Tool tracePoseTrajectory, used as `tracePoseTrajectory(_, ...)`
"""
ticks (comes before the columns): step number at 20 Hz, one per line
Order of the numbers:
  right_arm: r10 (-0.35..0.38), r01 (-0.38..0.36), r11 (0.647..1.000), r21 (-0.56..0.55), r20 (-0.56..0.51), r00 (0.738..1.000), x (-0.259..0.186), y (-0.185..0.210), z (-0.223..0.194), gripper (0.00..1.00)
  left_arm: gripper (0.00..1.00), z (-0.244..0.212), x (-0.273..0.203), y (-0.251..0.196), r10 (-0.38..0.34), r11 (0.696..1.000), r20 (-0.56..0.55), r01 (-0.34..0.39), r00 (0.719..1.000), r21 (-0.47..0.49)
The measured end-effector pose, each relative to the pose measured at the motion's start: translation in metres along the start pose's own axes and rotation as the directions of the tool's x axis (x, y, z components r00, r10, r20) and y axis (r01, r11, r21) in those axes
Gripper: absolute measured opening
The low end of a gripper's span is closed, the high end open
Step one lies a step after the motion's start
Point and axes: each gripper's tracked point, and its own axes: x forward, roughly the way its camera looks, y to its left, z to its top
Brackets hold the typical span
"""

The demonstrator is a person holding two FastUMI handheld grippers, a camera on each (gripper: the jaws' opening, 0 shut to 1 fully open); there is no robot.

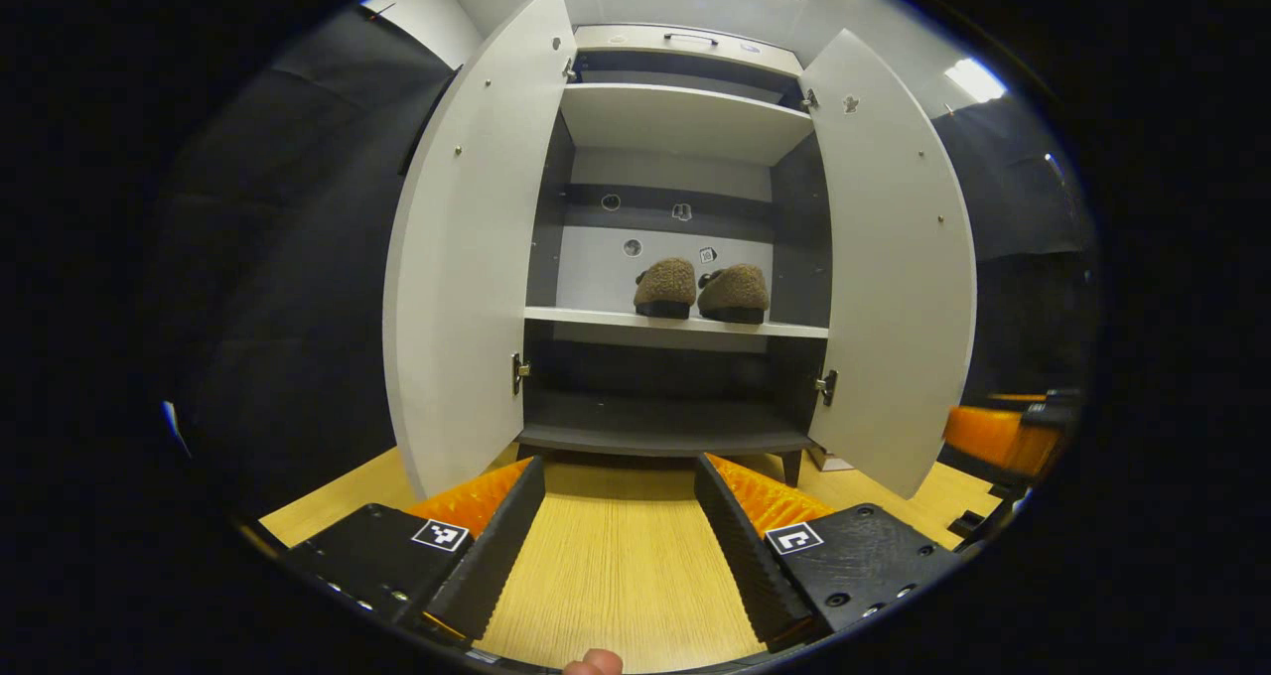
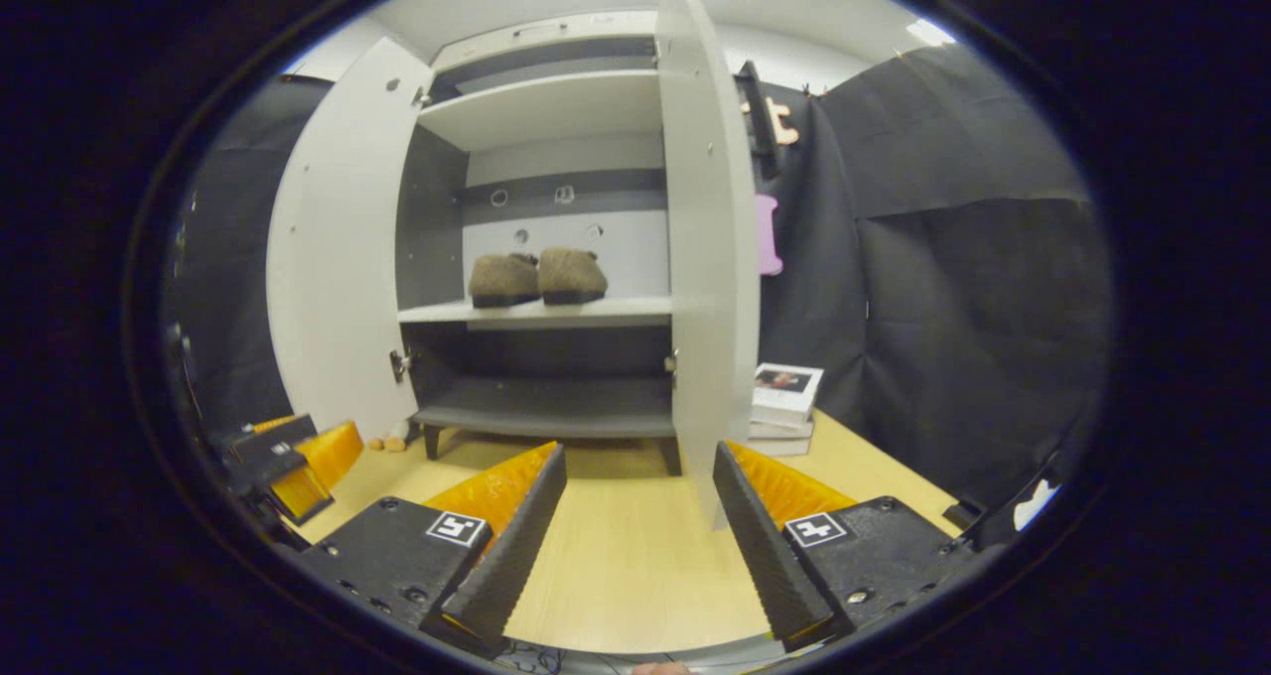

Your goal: Grab one shoe with the right hand and put it into the shoe cabinet, grab the other shoe with the left hand and put it into the shoe cabinet; then close the right door with the right hand and the left door with the left hand.

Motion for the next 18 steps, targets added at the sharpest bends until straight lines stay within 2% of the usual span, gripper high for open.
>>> tracePoseTrajectory(3,-0.016,0.015,1.000,0.016,0.104,0.994,-0.011,-0.036,0.079,1.00,0.93,0.004,0.001,-0.003,0.007,1.000,0.012,-0.008,1.000,0.027)
tracePoseTrajectory(6,-0.071,0.064,0.997,0.034,0.244,0.967,-0.005,-0.083,0.162,0.99,0.93,0.008,0.006,-0.015,-0.029,0.999,0.021,0.029,0.999,0.025)
tracePoseTrajectory(9,-0.113,0.105,0.994,0.042,0.289,0.951,0.015,-0.124,0.217,0.99,0.93,0.006,0.006,-0.023,-0.051,0.999,0.007,0.051,0.999,0.020)
tracePoseTrajectory(13,-0.115,0.122,0.993,-0.006,0.276,0.954,0.057,-0.151,0.250,0.99,0.93,0.003,0.004,-0.024,-0.056,0.998,-0.001,0.056,0.998,0.043)
tracePoseTrajectory(15,-0.098,0.110,0.993,-0.040,0.225,0.969,0.079,-0.152,0.246,1.00,0.93,0.000,0.003,-0.022,-0.047,0.998,-0.014,0.048,0.999,0.042)
tracePoseTrajectory(18,-0.079,0.083,0.996,-0.016,0.186,0.979,0.092,-0.146,0.240,1.00,0.93,-0.003,0.001,-0.020,-0.039,0.998,-0.028,0.041,0.999,0.044)
